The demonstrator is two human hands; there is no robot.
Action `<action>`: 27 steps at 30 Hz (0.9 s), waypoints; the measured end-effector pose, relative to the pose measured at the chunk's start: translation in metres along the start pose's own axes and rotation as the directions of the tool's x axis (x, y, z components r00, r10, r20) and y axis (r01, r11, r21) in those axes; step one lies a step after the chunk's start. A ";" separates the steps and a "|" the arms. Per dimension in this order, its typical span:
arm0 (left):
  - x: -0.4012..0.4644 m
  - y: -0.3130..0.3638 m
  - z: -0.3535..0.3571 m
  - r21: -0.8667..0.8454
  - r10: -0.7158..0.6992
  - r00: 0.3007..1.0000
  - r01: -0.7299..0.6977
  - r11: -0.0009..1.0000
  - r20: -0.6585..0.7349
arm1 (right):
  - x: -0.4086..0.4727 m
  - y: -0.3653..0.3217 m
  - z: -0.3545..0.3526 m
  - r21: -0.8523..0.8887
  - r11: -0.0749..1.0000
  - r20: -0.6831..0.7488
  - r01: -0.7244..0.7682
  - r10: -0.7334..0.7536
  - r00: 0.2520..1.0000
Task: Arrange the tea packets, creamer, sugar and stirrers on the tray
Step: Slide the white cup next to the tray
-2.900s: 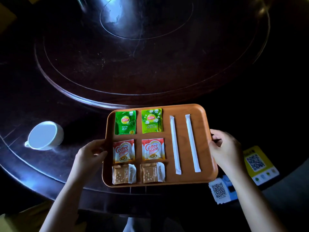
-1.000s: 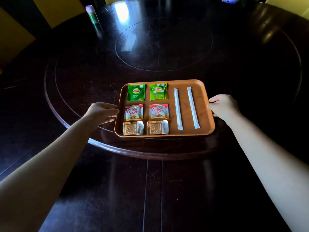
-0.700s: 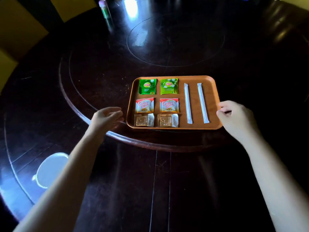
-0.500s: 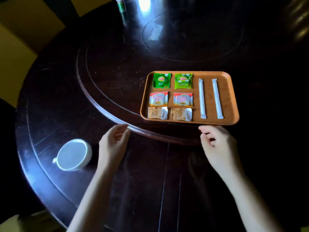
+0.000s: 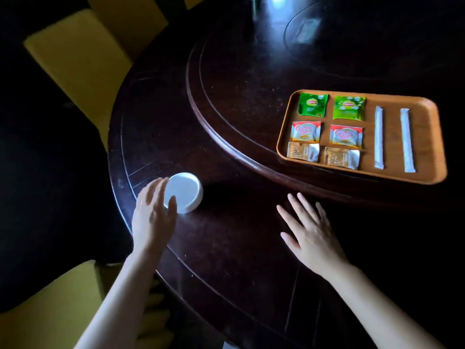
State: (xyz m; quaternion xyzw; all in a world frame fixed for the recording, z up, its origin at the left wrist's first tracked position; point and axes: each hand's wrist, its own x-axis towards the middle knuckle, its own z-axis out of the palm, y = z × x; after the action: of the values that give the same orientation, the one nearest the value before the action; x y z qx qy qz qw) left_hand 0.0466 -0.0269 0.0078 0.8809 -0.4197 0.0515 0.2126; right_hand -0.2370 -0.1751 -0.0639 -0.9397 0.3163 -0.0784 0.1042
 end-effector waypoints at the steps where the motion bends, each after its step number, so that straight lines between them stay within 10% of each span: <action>1: 0.004 -0.011 0.001 0.002 -0.017 1.000 0.017 1.000 0.026 | 0.001 0.002 0.002 -0.027 1.000 0.030 0.013 -0.012 0.999; 12: 0.018 -0.035 0.002 -0.145 -0.163 0.953 0.204 0.968 0.256 | 0.002 0.000 0.004 -0.059 0.998 0.108 -0.030 0.036 0.994; 27: -0.006 -0.053 0.012 -0.653 -0.295 0.850 0.525 0.546 0.436 | 0.003 0.000 0.003 -0.051 0.998 0.079 -0.037 0.041 0.996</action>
State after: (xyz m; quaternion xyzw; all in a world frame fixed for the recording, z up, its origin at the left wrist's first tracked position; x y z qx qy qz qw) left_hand 0.0821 0.0023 -0.0225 0.7831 -0.2073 -0.3013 0.5030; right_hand -0.2342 -0.1767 -0.0667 -0.9381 0.3318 -0.0306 0.0948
